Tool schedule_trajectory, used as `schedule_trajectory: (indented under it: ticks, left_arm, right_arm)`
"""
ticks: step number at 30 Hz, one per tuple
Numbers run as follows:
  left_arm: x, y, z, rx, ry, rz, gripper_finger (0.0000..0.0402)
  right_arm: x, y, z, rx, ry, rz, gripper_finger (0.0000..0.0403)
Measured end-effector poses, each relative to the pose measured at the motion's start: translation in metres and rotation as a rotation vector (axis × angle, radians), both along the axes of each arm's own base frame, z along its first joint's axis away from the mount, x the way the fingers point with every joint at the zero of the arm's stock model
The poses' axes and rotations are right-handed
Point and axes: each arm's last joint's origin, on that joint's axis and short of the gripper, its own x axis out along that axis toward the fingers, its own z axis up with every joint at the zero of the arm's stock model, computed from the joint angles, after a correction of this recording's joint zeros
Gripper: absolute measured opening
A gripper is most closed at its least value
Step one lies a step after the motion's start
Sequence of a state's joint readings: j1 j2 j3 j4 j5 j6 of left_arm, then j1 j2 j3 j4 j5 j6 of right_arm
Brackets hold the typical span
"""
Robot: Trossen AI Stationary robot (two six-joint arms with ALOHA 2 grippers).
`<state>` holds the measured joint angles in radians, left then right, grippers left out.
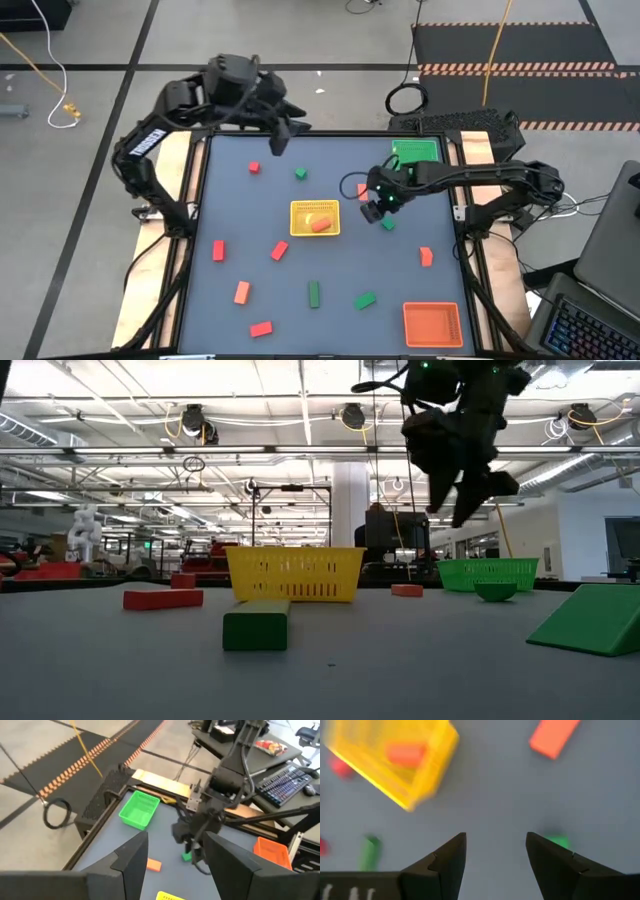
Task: Sort & place blocks by color
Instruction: Put the green block into the green basket
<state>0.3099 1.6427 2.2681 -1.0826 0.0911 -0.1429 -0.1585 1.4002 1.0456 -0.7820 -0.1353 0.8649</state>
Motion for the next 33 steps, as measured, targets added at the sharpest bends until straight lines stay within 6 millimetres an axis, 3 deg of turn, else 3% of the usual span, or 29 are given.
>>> schedule_trajectory:
  ticks: [4,9,21,28,33]
  left_arm:
    - [-0.015,-0.005,0.003,0.004,0.028,0.018,0.0195]
    - [-0.026,-0.008,0.005,0.007,0.051,0.034,0.0195]
    - [-0.023,-0.015,0.004,0.021,0.062,0.003,0.0195]
    - [-0.024,-0.015,0.002,0.001,0.086,0.009,0.0195]
    - [-0.025,-0.015,0.001,-0.004,0.099,0.010,0.0195]
  right_arm:
    - [-0.002,0.006,0.003,-0.001,0.124,0.085,0.0200]
    - [-0.006,0.011,-0.008,0.007,0.263,0.157,0.0200]
    - [0.010,0.011,-0.040,-0.027,0.334,0.263,0.0201]
    - [0.000,0.012,-0.065,-0.009,0.405,0.274,0.0201]
    - [-0.004,0.012,-0.071,-0.010,0.410,0.280,0.0192]
